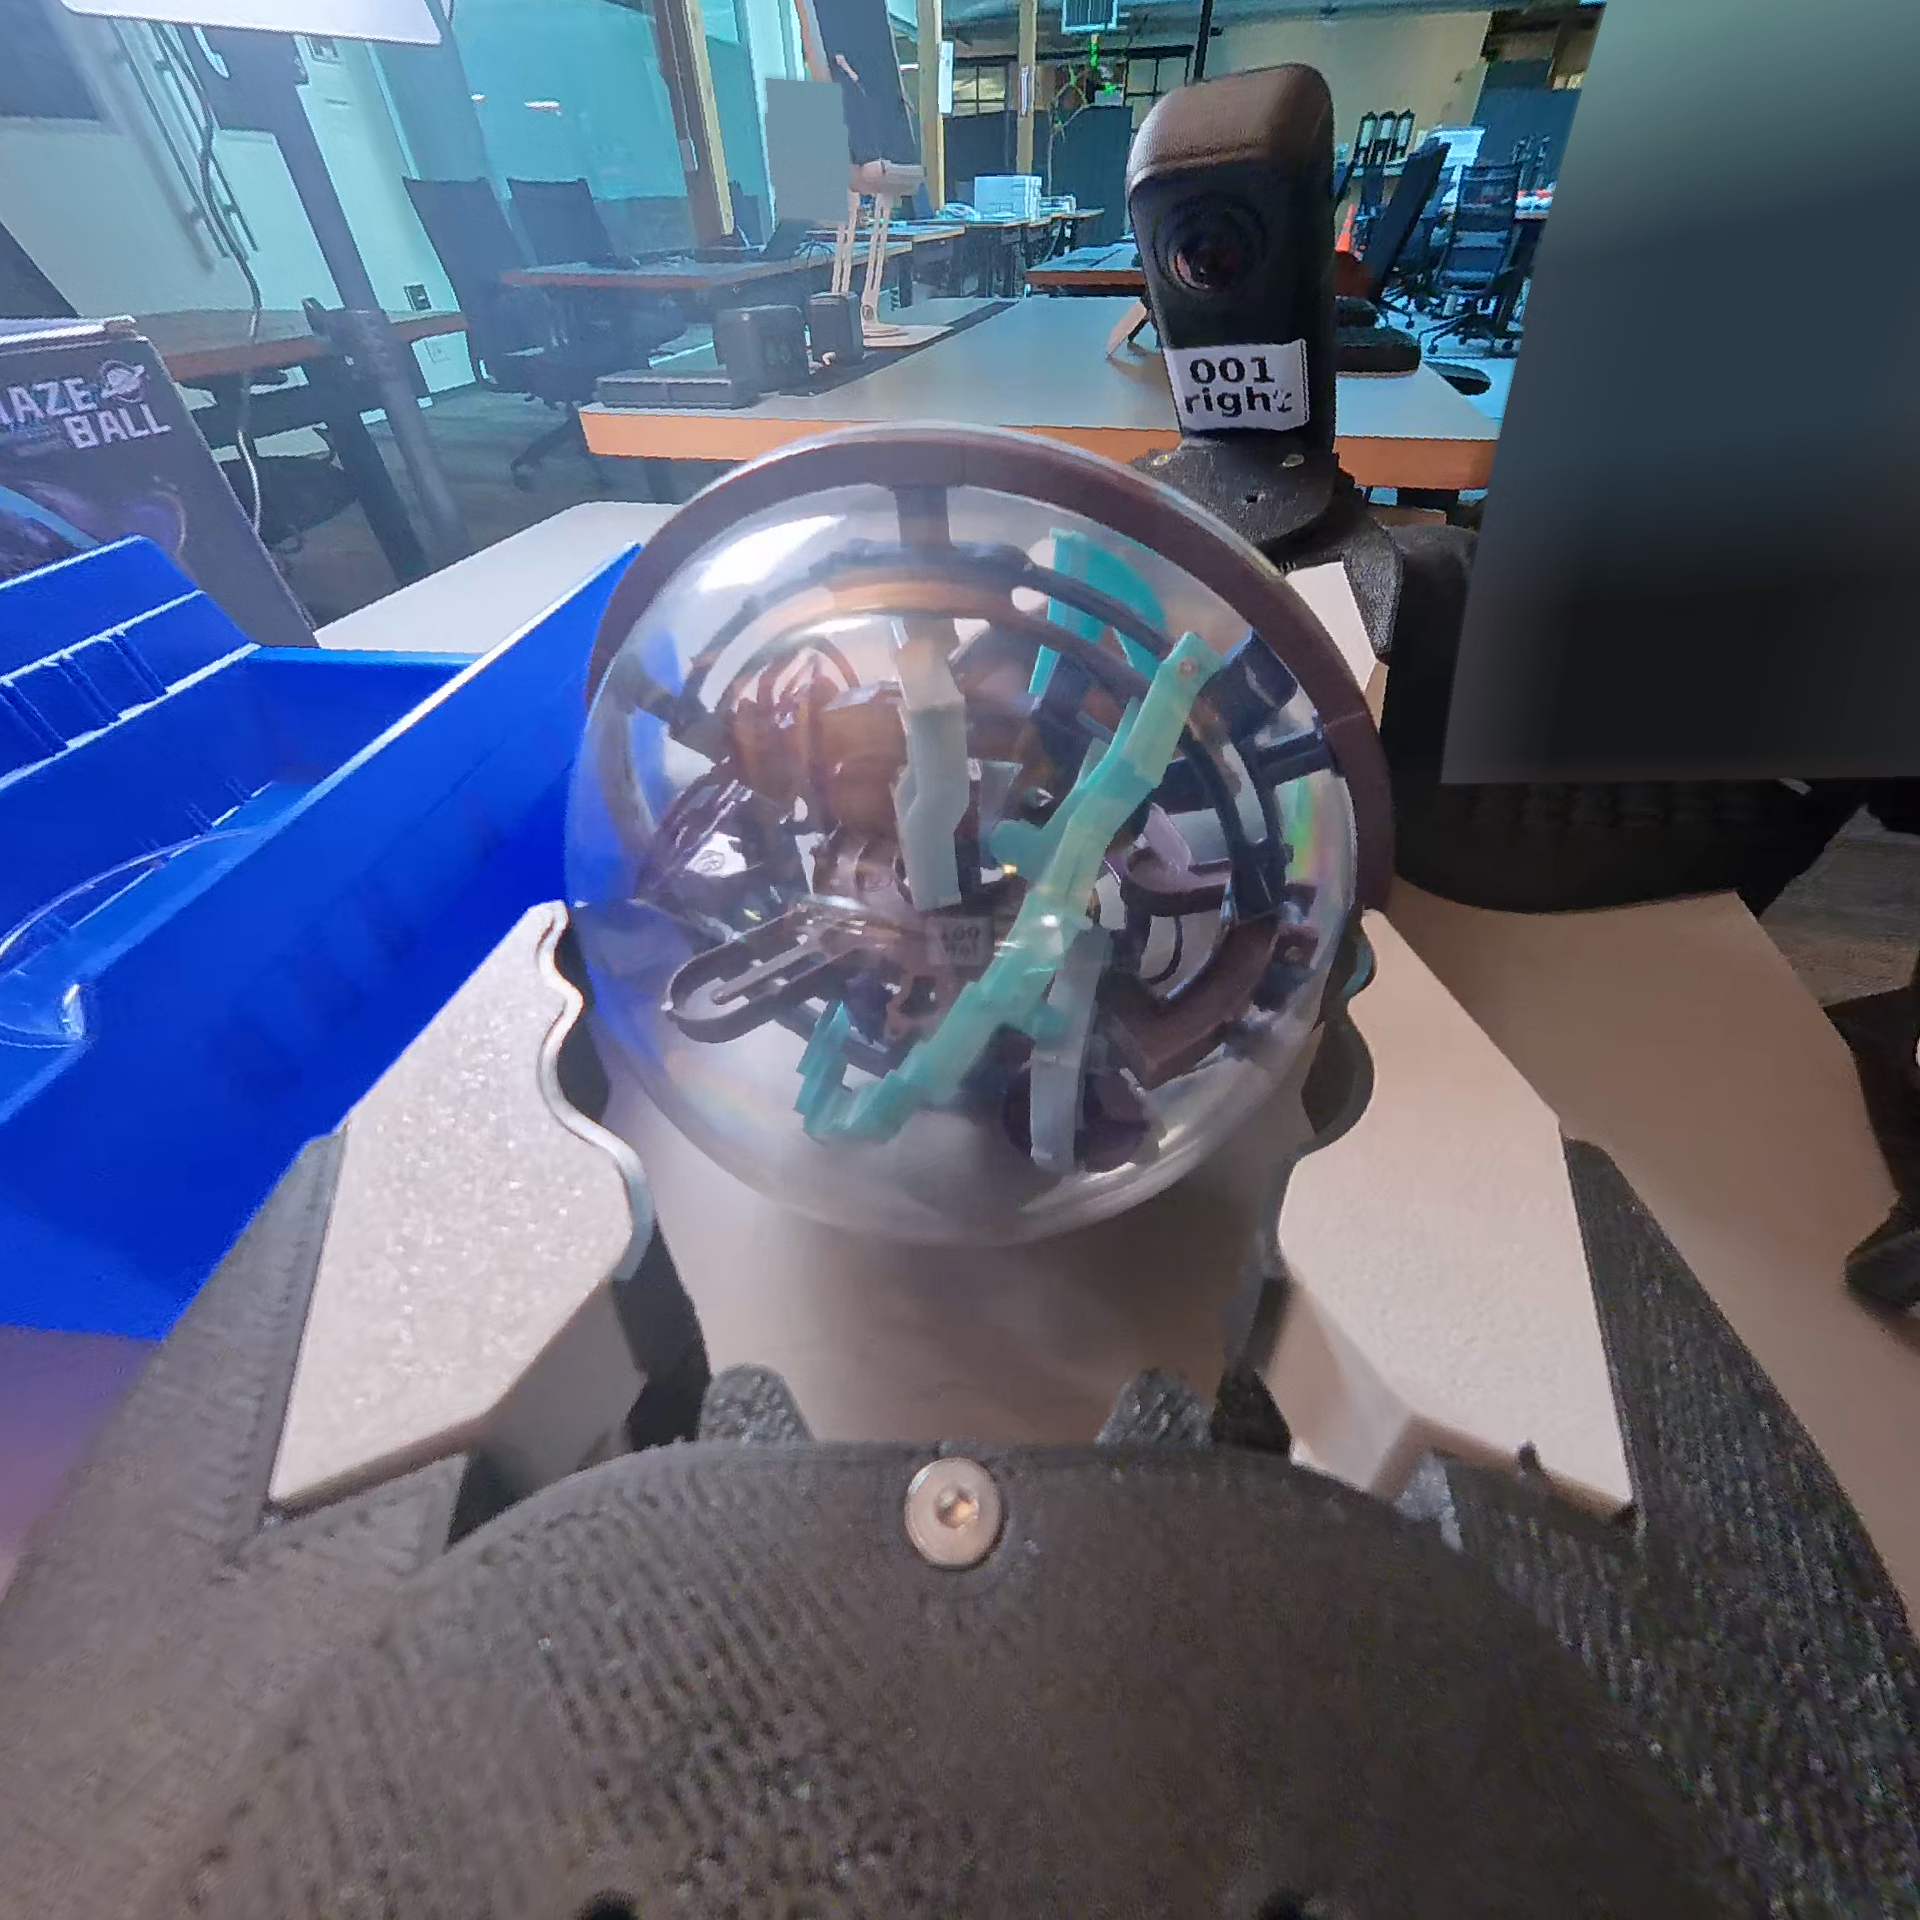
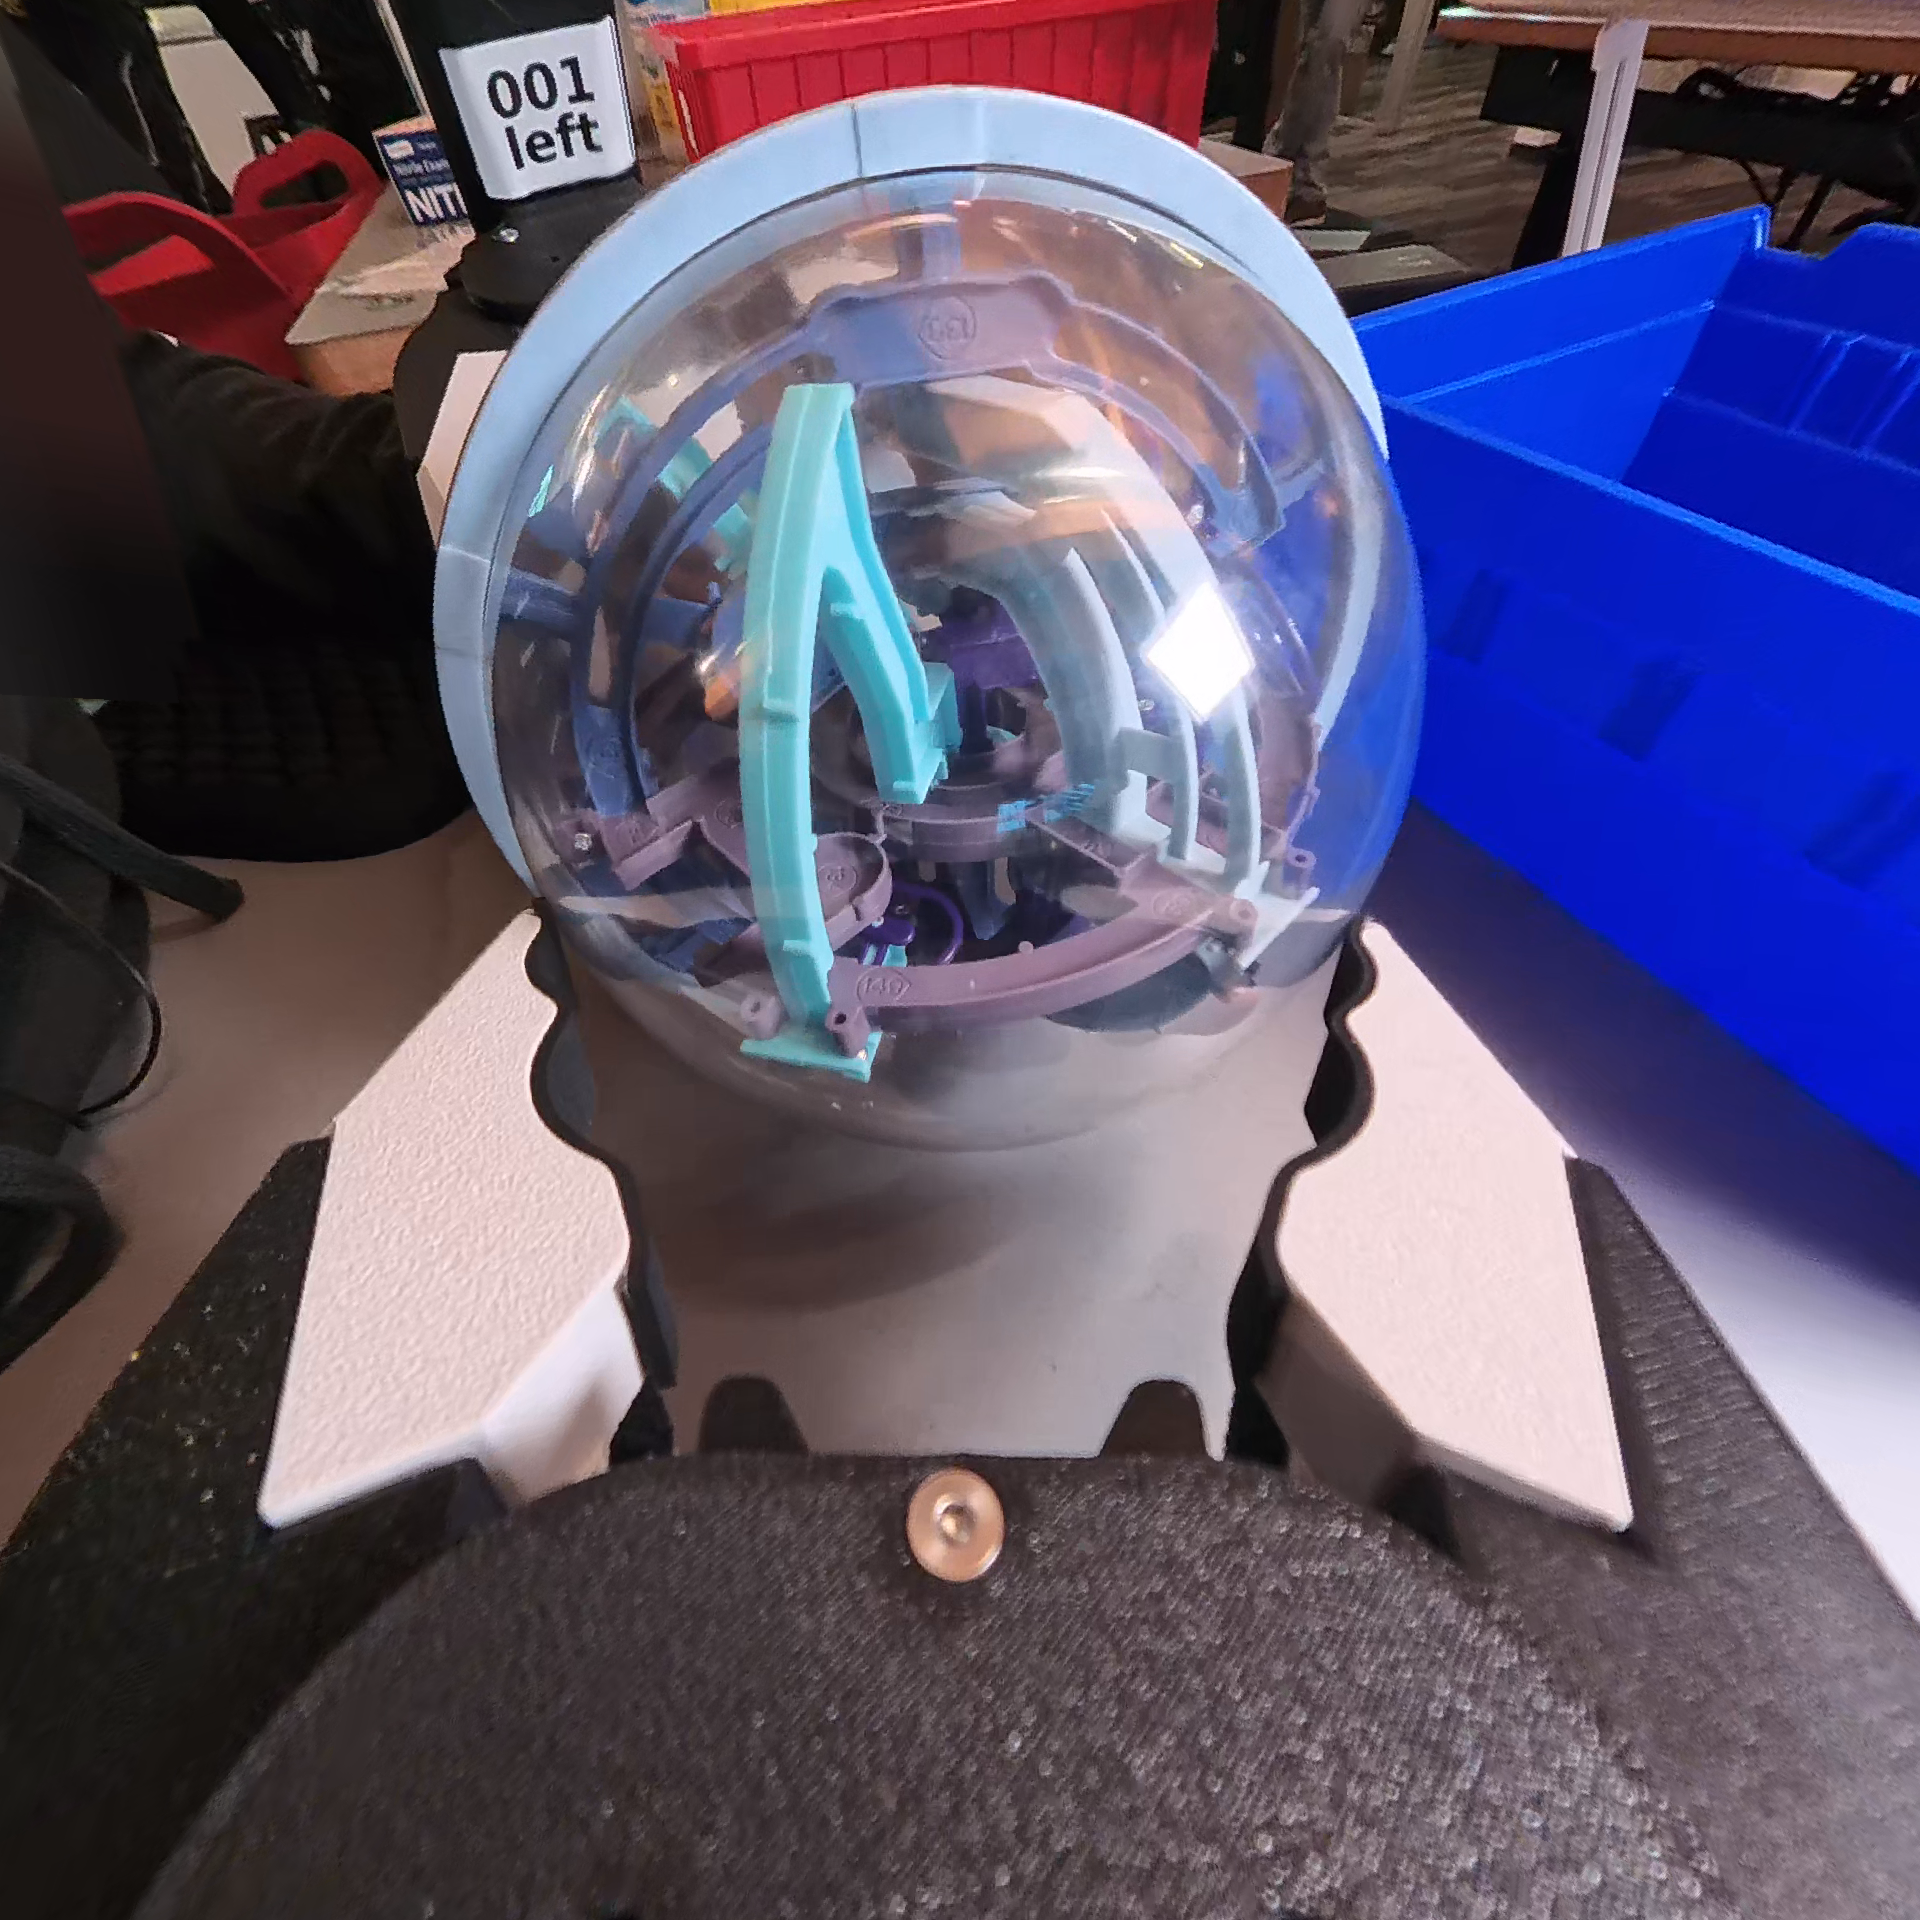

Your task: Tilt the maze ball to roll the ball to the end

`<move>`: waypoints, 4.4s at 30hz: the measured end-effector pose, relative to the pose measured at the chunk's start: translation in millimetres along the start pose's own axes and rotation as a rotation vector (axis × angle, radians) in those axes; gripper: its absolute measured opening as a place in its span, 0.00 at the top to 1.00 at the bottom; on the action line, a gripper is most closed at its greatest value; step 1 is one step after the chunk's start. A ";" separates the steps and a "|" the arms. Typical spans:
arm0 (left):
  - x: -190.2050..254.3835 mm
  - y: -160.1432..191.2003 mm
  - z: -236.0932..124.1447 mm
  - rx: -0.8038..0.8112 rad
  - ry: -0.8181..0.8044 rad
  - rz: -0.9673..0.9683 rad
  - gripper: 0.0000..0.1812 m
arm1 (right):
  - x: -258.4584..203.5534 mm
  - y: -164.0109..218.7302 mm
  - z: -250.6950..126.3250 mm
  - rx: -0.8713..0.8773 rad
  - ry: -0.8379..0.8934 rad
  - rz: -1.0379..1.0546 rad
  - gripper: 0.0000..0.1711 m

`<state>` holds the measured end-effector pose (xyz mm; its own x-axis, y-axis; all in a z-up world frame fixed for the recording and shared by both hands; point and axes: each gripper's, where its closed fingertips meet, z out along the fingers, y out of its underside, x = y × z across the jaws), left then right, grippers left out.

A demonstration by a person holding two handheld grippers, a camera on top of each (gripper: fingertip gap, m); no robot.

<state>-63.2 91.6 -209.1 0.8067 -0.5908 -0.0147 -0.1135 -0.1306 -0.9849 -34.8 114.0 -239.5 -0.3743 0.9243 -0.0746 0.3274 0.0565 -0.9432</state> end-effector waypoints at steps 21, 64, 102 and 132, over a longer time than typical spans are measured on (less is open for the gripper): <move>-6.1 -31.0 24.9 -0.022 0.121 -0.059 0.35 | 4.9 -29.1 -20.0 0.017 0.211 -0.382 0.21; -8.5 -9.8 15.9 0.042 0.129 -0.008 0.31 | -5.8 -35.4 -27.2 -0.088 0.144 -0.350 0.21; -26.8 9.7 16.2 -0.079 0.185 -0.141 0.27 | 31.2 -28.6 -16.8 0.059 0.089 0.173 0.23; -32.1 -23.0 25.7 0.004 0.194 -0.151 0.28 | 31.9 -22.3 -33.9 0.059 0.141 -0.029 0.28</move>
<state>-71.5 134.1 -190.4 0.6879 -0.7066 0.1660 0.0025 -0.2264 -0.9740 -24.7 155.0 -209.9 -0.2558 0.9667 -0.0045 0.2650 0.0656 -0.9620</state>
